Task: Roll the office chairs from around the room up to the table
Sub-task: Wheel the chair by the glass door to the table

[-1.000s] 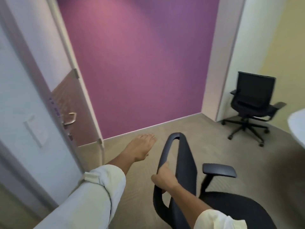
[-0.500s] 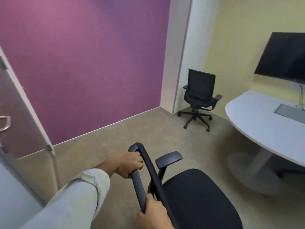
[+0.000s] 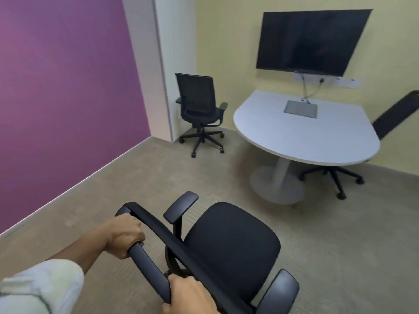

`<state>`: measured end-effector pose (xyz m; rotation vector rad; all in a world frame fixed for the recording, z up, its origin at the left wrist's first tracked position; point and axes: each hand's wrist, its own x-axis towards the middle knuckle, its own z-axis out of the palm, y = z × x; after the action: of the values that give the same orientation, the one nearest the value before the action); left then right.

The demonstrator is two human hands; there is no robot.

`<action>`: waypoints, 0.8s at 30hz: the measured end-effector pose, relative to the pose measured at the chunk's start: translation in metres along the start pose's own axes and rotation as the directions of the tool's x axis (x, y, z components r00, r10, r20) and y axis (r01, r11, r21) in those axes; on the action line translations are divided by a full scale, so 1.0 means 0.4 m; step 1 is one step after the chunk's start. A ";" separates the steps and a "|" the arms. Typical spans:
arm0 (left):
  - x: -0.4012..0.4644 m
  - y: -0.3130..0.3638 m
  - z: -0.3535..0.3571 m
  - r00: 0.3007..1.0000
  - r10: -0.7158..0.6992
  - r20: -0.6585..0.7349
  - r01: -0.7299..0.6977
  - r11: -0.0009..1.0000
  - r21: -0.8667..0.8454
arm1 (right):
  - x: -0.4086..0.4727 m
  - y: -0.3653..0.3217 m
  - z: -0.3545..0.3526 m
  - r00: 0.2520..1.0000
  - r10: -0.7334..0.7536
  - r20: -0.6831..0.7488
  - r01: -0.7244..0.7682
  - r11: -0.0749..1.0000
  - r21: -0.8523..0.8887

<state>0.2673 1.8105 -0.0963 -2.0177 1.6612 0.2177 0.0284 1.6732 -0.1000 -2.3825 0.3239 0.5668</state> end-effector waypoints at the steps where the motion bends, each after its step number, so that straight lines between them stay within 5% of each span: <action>1: 0.022 -0.001 -0.008 1.000 -0.003 -0.010 0.003 1.000 -0.006 | -0.001 0.013 -0.018 1.000 0.012 -0.011 -0.012 1.000 0.006; 5: 0.134 0.015 -0.071 0.999 0.032 0.020 -0.031 0.999 -0.039 | -0.020 0.084 -0.091 0.992 0.101 -0.076 -0.101 0.995 0.005; 24: 0.769 0.134 -0.393 0.948 0.083 -0.306 -0.106 0.992 -0.061 | 0.013 0.637 -0.541 0.920 0.192 -0.341 -0.264 0.948 -0.180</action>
<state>0.2588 1.4613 -0.1103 -2.1137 1.9666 0.0026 0.0067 1.3398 -0.0926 -2.6766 0.7262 0.3296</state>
